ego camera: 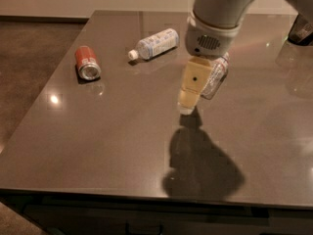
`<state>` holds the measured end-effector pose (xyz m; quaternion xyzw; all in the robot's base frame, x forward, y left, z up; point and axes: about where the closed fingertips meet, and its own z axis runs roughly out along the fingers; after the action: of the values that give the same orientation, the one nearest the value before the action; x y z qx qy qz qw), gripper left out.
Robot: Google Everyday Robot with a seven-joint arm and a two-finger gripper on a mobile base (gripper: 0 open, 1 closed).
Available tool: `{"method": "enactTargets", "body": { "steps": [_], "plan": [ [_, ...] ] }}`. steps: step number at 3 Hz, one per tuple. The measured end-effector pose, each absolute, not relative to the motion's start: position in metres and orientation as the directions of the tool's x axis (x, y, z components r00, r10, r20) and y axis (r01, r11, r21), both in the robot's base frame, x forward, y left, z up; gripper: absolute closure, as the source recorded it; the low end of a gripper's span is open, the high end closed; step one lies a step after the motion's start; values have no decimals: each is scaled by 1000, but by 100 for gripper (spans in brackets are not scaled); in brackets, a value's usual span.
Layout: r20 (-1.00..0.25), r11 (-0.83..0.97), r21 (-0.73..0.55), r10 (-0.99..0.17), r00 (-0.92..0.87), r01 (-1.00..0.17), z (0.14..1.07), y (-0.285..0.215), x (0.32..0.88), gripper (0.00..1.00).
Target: Place coke can upright
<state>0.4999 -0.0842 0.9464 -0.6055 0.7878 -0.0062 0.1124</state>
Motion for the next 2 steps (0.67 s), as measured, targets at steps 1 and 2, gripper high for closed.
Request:
{"method": "enactTargets", "body": {
  "steps": [1, 2],
  "plan": [
    [-180, 297, -123, -945, -273, -947, 937, -39, 512, 0],
    [-183, 330, -105, -934, -308, -938, 929, 2, 520, 0]
  ]
}}
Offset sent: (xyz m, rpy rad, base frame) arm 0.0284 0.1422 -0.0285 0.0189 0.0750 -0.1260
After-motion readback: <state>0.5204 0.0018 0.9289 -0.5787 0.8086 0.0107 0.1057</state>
